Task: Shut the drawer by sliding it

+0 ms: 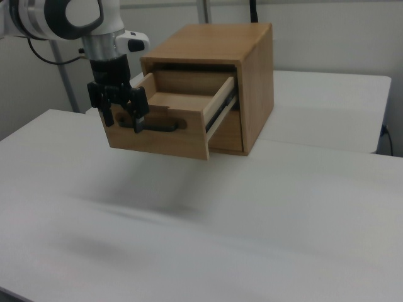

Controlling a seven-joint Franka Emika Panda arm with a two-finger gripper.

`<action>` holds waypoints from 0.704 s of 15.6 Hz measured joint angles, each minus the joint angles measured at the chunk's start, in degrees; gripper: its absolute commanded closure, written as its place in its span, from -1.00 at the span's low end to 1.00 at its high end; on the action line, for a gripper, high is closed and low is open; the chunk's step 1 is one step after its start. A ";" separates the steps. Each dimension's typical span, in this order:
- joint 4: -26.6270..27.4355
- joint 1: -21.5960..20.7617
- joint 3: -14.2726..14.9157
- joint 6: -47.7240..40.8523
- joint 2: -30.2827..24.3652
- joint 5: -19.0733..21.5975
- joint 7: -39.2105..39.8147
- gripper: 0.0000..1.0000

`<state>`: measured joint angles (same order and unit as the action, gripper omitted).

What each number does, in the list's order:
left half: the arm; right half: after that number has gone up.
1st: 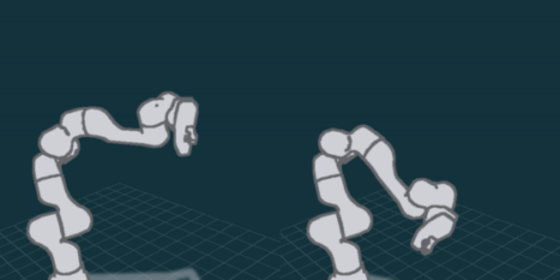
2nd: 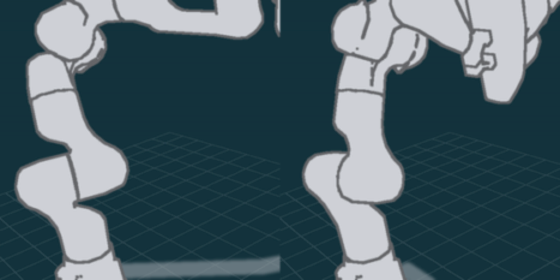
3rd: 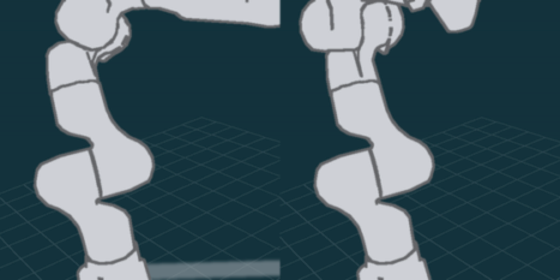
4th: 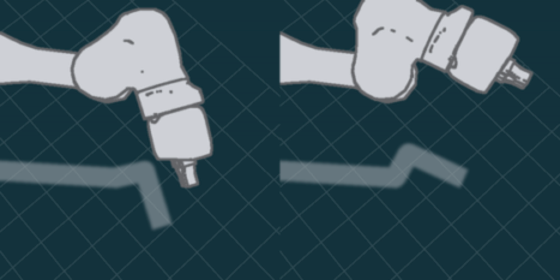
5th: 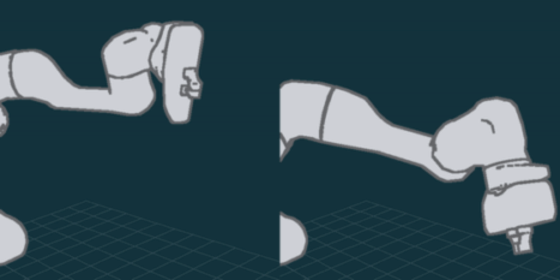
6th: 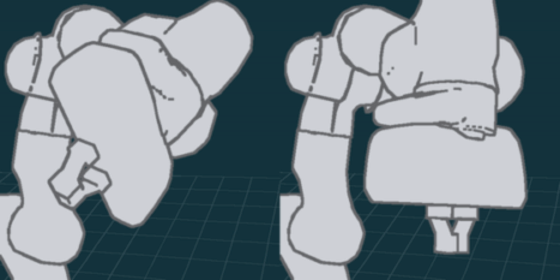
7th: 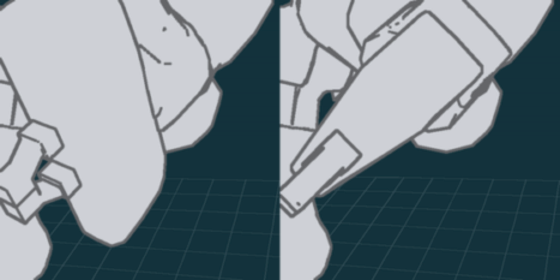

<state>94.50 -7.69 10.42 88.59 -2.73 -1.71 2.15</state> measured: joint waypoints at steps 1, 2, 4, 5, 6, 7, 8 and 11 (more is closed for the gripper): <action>0.00 0.00 0.00 0.00 0.00 0.00 0.01 -0.13; 0.00 0.00 0.00 -0.01 0.00 0.00 0.03 0.07; 0.00 0.00 0.00 -0.01 0.05 0.00 0.14 0.43; 0.00 0.00 0.00 -0.01 0.13 0.00 0.37 0.55; 0.03 -0.01 0.00 -0.01 0.25 0.00 0.60 0.65; 0.06 -0.05 -0.01 -0.01 0.44 0.00 0.78 0.72; 0.10 -0.11 -0.04 -0.01 0.69 0.00 0.94 0.74; 0.13 -0.28 -0.23 0.07 1.80 0.00 1.14 0.75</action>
<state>94.63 -7.97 10.20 88.66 -0.93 -1.71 3.28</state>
